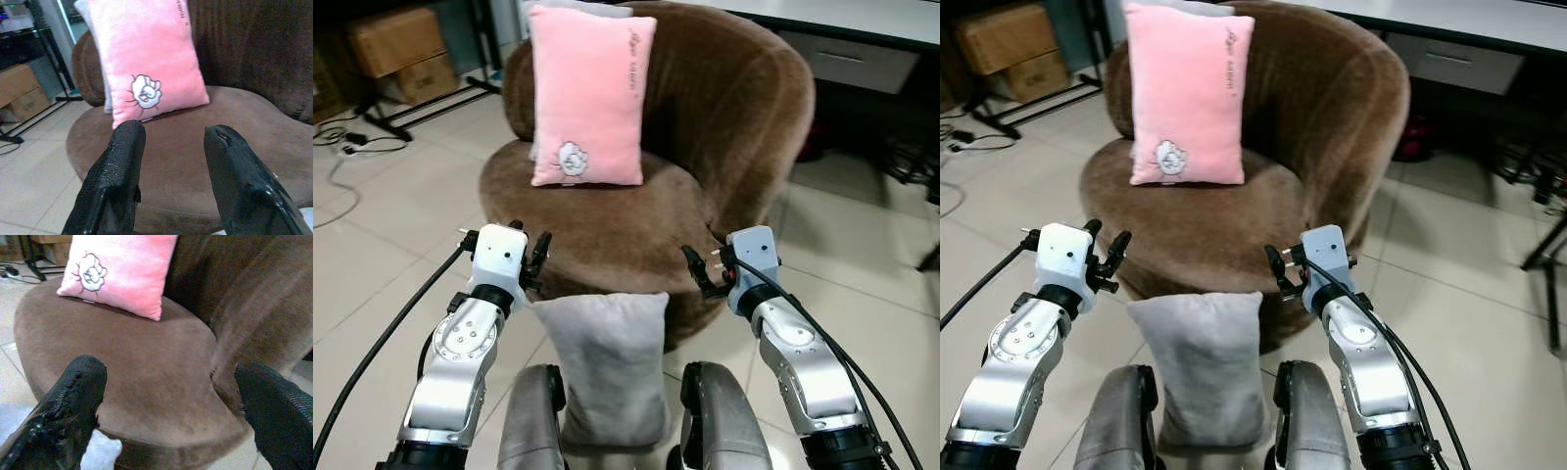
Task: Move the pillow to the sofa from floor
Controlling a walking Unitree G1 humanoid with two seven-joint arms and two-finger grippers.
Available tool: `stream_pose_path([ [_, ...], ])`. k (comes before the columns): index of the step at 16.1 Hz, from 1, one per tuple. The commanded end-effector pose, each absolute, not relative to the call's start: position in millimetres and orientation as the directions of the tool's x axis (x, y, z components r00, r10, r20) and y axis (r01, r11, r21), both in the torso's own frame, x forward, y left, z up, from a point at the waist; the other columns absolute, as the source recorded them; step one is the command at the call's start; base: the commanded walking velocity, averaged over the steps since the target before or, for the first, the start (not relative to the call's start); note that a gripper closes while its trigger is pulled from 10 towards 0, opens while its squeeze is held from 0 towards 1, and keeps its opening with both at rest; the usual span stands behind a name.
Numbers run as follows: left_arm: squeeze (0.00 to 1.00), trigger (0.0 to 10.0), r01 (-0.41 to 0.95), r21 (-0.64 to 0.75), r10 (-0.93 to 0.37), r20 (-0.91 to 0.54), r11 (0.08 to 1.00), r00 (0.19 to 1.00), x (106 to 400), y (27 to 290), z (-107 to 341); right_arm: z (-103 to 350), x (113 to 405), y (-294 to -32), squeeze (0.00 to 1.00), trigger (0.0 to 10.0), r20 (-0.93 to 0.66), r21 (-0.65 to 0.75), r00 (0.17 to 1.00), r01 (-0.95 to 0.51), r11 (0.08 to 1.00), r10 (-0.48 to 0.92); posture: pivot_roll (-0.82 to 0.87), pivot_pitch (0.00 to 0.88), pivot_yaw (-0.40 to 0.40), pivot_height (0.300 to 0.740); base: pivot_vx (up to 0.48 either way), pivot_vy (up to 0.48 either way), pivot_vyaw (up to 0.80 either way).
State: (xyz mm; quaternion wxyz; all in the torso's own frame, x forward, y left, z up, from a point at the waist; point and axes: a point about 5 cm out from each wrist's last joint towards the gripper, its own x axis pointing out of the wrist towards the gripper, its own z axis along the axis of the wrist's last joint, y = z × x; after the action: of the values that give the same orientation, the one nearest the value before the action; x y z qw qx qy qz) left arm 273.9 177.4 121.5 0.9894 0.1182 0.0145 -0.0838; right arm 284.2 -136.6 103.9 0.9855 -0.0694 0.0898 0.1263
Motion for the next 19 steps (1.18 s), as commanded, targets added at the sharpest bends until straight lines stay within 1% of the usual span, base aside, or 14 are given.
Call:
stream_pose_path([
  [1, 0.00, 10.0, 0.169, 0.227, -0.163, -0.043, 0.959, 0.986, 275, 177, 123, 107, 285, -140, 0.00, 10.0, -0.191, -0.115, 0.956, -0.248, 0.962, 0.223, 0.04, 0.000, -0.014, 0.520, 0.000, 0.000, 0.00],
  [3, 0.00, 10.0, 0.177, 0.217, -0.175, -0.030, 0.960, 0.984, 275, 176, 125, 108, 286, -140, 0.00, 10.0, -0.187, -0.143, 0.956, -0.255, 0.956, 0.227, 0.04, 0.000, -0.014, 0.520, 0.000, 0.000, 0.00],
  [7, 0.00, 10.0, 0.162, 0.220, -0.159, -0.030, 0.962, 0.987, 275, 178, 126, 107, 285, -137, 0.00, 10.0, -0.194, -0.155, 0.953, -0.262, 0.953, 0.231, 0.04, 0.000, -0.017, 0.520, 0.350, 0.000, 0.80],
  [9, 0.00, 10.0, 0.153, 0.227, -0.149, -0.037, 0.962, 0.988, 275, 180, 125, 107, 287, -139, 0.00, 10.0, -0.192, -0.123, 0.959, -0.232, 0.965, 0.206, 0.04, 0.000, -0.016, 0.520, 0.137, 0.000, 0.00],
  [14, 0.00, 10.0, 0.154, 0.230, -0.150, -0.035, 0.961, 0.988, 273, 182, 124, 105, 290, -132, 0.00, 10.0, -0.192, -0.097, 0.949, -0.272, 0.958, 0.250, 0.06, 0.000, -0.025, 0.520, 0.000, 0.000, 0.00],
  [15, 0.00, 10.0, 0.157, 0.233, -0.152, -0.038, 0.960, 0.988, 269, 184, 123, 102, 292, -130, 0.04, 10.0, -0.199, -0.039, 0.940, -0.292, 0.956, 0.279, 0.07, 0.000, -0.036, 0.520, 0.000, 0.000, 0.00],
  [16, 0.00, 10.0, 0.159, 0.234, -0.154, -0.038, 0.959, 0.987, 267, 185, 124, 99, 294, -130, 1.00, 10.0, -0.212, 0.003, 0.934, -0.295, 0.956, 0.289, 0.07, 0.000, -0.042, 0.520, 0.000, 0.000, 0.00],
  [18, 0.00, 10.0, 0.161, 0.236, -0.155, -0.043, 0.958, 0.987, 265, 187, 123, 95, 300, -131, 1.00, 10.0, -0.229, 0.042, 0.930, -0.285, 0.958, 0.287, 0.07, 0.000, -0.048, 0.520, 0.000, 0.000, 0.00],
  [19, 0.00, 10.0, 0.165, 0.239, -0.158, -0.051, 0.957, 0.986, 261, 187, 121, 91, 305, -134, 1.00, 10.0, -0.245, 0.088, 0.923, -0.284, 0.955, 0.297, 0.05, 0.000, -0.066, 0.520, 0.000, 0.000, 0.00],
])
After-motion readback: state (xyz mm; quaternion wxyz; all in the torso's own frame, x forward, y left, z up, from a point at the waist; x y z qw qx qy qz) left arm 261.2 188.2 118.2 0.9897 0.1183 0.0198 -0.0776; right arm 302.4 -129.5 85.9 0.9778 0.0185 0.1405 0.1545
